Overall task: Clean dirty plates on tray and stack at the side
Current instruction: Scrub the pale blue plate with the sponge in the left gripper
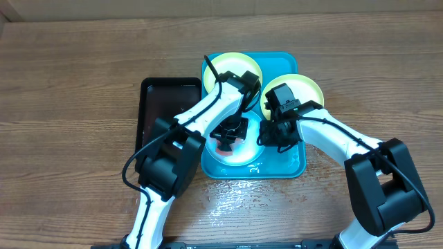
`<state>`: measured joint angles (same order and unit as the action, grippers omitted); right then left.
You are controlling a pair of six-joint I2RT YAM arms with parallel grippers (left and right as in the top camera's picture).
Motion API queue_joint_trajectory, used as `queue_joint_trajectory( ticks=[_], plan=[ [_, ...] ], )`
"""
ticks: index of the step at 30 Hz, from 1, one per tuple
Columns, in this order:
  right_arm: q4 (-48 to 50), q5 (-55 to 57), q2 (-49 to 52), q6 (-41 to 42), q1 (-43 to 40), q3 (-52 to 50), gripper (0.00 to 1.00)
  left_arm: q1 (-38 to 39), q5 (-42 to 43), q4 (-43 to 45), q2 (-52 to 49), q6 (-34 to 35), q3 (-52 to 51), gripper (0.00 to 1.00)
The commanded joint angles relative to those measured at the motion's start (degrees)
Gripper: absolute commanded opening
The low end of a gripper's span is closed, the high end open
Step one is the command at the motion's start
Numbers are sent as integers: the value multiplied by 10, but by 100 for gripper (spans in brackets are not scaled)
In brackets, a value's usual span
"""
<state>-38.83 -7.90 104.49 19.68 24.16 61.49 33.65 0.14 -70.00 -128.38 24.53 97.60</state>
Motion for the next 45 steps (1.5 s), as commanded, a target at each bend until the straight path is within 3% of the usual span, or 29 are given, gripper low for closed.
queue_joint_trajectory(
  ticks=[1, 12, 14, 17, 20, 26, 36, 45],
  plan=[
    [-6, 23, 1, 1, -4, 0, 19, -21, -177, 20, -16, 30, -28, 4],
    [-18, 23, 1, 5, -4, 0, 12, -97, -175, 73, -16, 29, -28, 4],
    [-19, 23, 1, 5, -4, 0, 11, -104, -134, 79, -16, 21, -28, 4],
    [-18, 23, 1, 5, -4, 0, 4, -105, -3, 98, -16, -42, -28, 4],
    [-18, 23, 1, 5, -4, 0, 4, -102, 103, 100, -16, -86, -28, 4],
    [-17, 23, 1, 5, -4, 0, 4, -92, 196, 75, -16, -119, -30, 4],
    [-18, 23, 1, 5, -4, 0, 4, -43, 197, 38, -16, -197, -30, 4],
    [-17, 23, 1, 5, -4, 0, 4, -42, 269, -11, -16, -259, -30, 4]
  ],
)
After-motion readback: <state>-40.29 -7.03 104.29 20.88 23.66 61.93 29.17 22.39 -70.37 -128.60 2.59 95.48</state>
